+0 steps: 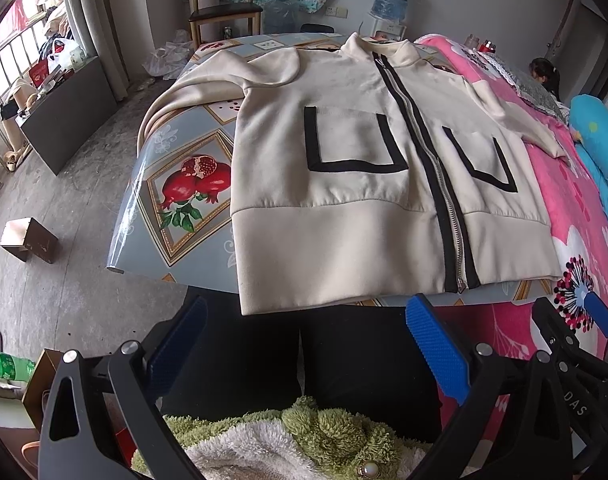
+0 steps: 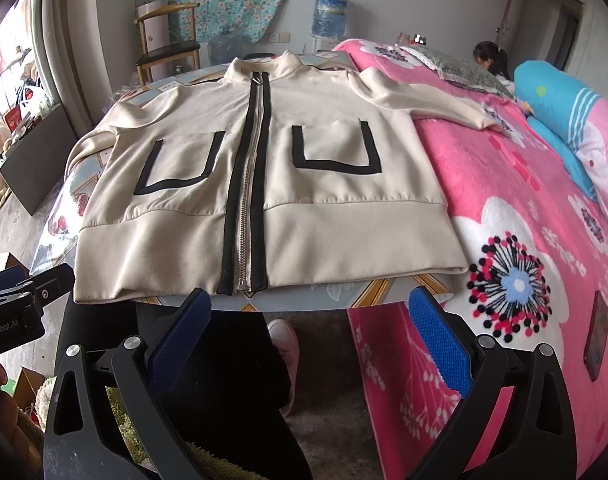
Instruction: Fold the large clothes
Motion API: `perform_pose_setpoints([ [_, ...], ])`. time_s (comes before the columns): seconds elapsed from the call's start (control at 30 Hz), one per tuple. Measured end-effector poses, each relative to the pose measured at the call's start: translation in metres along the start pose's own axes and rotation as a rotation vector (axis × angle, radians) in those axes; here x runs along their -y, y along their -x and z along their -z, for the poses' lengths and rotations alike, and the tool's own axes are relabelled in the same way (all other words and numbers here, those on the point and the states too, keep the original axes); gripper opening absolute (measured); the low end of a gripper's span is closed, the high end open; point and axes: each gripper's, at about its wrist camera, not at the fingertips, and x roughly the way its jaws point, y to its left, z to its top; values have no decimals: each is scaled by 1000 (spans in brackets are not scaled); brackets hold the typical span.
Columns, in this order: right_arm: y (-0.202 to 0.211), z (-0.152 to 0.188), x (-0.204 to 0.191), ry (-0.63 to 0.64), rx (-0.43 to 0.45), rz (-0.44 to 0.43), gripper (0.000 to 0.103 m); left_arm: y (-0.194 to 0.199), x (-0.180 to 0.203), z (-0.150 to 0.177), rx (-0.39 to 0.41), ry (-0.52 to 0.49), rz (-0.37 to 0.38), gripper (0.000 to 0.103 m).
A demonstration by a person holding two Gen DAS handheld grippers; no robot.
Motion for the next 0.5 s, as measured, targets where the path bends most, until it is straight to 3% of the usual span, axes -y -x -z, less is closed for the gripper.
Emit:
perform_pose_setpoints([
  [0.5, 1, 1, 0, 1, 1, 0, 96, 0, -1, 0, 1, 1, -3, 98],
])
